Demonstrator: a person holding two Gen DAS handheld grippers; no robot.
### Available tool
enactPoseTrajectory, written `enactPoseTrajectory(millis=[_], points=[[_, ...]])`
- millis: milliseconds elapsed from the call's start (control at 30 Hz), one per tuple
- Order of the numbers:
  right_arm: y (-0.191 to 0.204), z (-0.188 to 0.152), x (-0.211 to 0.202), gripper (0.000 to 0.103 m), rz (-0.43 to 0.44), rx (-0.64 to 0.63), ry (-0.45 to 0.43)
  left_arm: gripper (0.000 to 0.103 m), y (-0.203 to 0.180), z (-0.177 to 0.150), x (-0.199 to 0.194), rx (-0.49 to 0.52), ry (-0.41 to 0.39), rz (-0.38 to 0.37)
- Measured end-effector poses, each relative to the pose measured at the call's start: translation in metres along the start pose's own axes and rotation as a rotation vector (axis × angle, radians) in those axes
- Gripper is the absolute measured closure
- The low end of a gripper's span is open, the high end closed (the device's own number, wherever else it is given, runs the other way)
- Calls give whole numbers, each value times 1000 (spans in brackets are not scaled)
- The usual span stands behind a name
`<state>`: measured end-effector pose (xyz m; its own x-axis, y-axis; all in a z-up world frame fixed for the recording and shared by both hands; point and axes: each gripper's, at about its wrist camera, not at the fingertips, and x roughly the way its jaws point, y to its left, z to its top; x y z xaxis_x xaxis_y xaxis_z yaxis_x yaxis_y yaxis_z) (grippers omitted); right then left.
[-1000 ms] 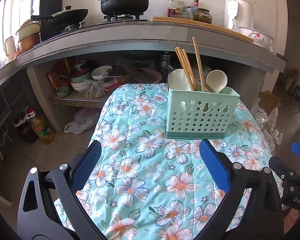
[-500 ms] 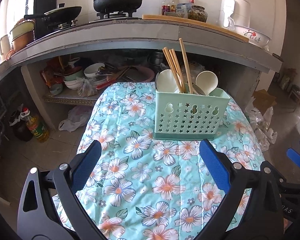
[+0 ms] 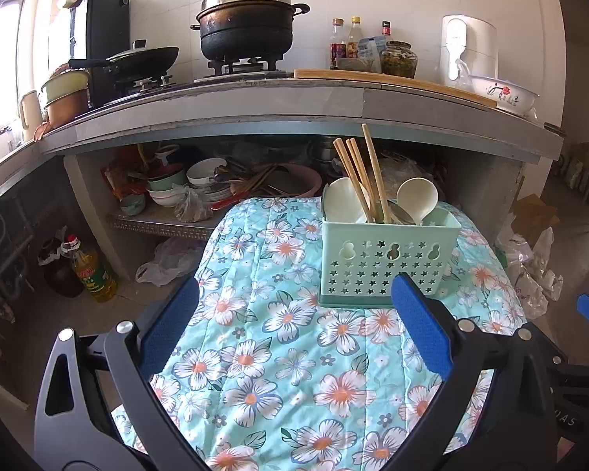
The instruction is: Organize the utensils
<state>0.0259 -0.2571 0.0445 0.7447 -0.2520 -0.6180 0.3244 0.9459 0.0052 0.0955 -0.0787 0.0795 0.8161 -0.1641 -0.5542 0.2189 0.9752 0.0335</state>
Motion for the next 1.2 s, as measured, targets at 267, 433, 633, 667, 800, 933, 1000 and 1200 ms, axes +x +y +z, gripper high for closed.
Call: enactPoseTrajectory(millis=[267,433,633,667,800,933,1000,1200], points=[[0,2,0,6,-2,-1,-2,8,3,1,2,8,3,2],[-1,2,0,6,-8,-2,3,8,3,1,3,8,5,-15],[-4,1,-2,6,-20,2,3,8,-4,1,0,28,-6,-30],[-5,1,-2,6,-22,4,2,8,-5,1,0,30,-9,-30],[-7,1,-2,6,-26,9,4,8,-9,1,-2,38,-10,-38],[-8,0,-1,6,-27,12,9,8,-11,0,-1,46,-9,-45],[-7,1,-1,6,-28,12,9,8,-11,0,-1,46,-7,-50],[-7,1,0,6,-31,11,14,8,-9,1,-1,42,-8,-51]])
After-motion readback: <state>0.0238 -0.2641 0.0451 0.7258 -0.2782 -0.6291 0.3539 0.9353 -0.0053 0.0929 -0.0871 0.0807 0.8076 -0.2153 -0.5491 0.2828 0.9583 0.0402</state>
